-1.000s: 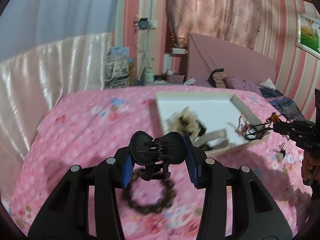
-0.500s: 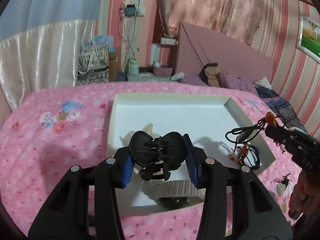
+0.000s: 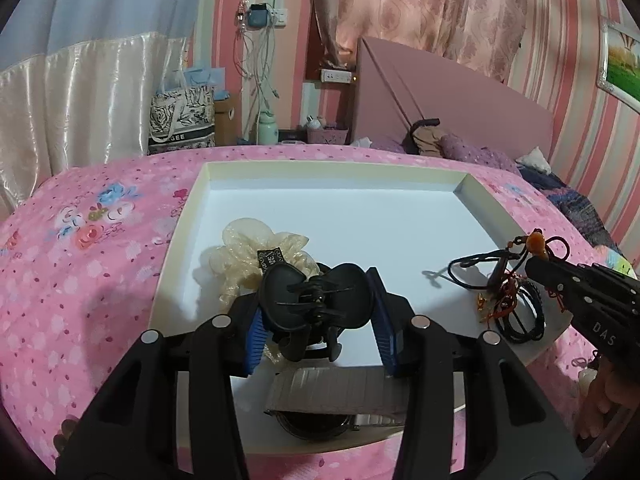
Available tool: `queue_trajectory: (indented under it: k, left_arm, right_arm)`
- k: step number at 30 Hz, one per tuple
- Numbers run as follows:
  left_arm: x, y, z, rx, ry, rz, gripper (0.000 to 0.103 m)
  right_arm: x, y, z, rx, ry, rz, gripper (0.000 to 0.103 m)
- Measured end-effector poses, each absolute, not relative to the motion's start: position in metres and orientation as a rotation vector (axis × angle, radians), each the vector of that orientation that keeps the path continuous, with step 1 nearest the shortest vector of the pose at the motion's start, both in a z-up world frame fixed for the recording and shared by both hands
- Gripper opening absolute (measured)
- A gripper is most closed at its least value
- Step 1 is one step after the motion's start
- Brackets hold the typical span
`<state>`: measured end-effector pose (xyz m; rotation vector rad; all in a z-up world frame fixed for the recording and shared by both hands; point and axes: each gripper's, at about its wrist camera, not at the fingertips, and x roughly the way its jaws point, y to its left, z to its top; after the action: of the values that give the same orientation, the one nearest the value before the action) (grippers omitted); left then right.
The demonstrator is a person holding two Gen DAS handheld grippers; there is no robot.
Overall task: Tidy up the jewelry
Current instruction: 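Carry the claw clip with left tool while right tool carries the pendant necklace over the tray, then open left tool to drop the claw clip while right tool releases the pendant necklace into the tray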
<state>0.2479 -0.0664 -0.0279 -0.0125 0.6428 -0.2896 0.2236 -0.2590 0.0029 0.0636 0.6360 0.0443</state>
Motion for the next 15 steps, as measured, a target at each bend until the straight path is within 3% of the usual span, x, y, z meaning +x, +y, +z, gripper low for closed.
queue_trajectory:
  k: [15]
  left_arm:
    - [0.2401,-0.0655,-0.0234,0.002,0.601,-0.256,0.044]
  right_arm:
    - [0.2247,-0.2596,0.0024,0.041,0.645,-0.001,0.011]
